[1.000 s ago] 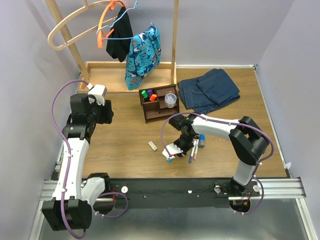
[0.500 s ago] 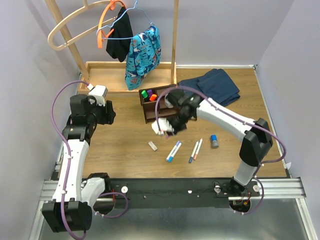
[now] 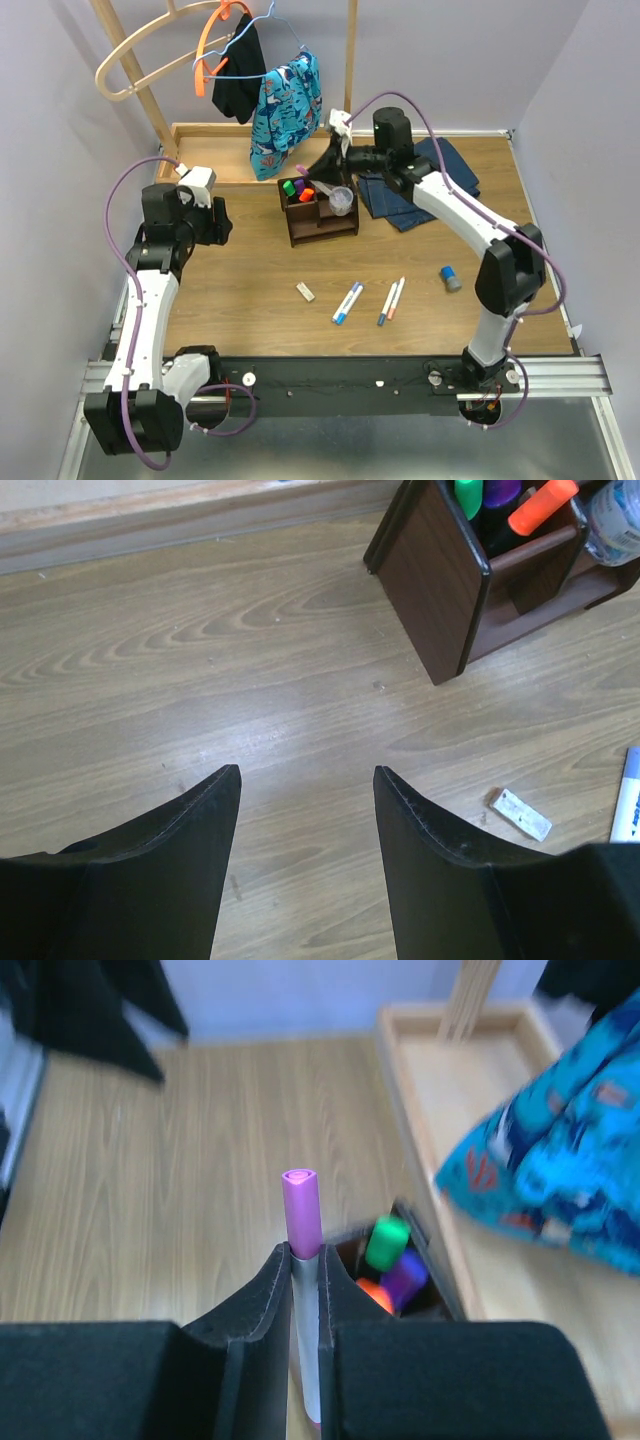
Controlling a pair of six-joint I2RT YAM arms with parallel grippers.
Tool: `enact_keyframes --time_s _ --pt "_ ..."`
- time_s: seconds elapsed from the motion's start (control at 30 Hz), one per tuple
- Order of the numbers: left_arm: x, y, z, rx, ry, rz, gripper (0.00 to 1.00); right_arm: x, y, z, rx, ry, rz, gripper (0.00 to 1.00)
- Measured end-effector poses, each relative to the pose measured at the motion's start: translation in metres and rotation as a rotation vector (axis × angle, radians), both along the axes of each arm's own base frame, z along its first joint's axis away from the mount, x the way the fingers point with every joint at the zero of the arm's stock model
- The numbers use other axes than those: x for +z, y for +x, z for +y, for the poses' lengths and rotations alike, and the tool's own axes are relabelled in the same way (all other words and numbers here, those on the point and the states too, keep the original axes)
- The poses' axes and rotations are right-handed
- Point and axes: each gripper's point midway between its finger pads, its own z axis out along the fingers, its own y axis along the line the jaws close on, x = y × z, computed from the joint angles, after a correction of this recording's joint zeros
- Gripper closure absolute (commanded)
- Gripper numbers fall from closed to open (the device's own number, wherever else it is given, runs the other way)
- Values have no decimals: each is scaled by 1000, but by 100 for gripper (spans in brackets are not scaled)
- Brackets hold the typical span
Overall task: Sort the stationery into containers
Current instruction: Place the pen in the storage box.
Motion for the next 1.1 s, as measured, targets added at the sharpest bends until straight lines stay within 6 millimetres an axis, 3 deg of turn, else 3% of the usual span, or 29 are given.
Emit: enact_keyframes --time_s 0.2,0.53,0.93,1.1 --pt "-12 8 1 -3 4 48 35 28 28 33 -18 241 74 81" --pt "-21 15 12 12 46 87 35 -13 58 60 -13 354 200 81" --pt "-37 26 18 16 72 142 35 -18 59 62 13 426 154 80" --pt "-41 28 20 19 79 155 35 -46 63 64 9 422 168 79"
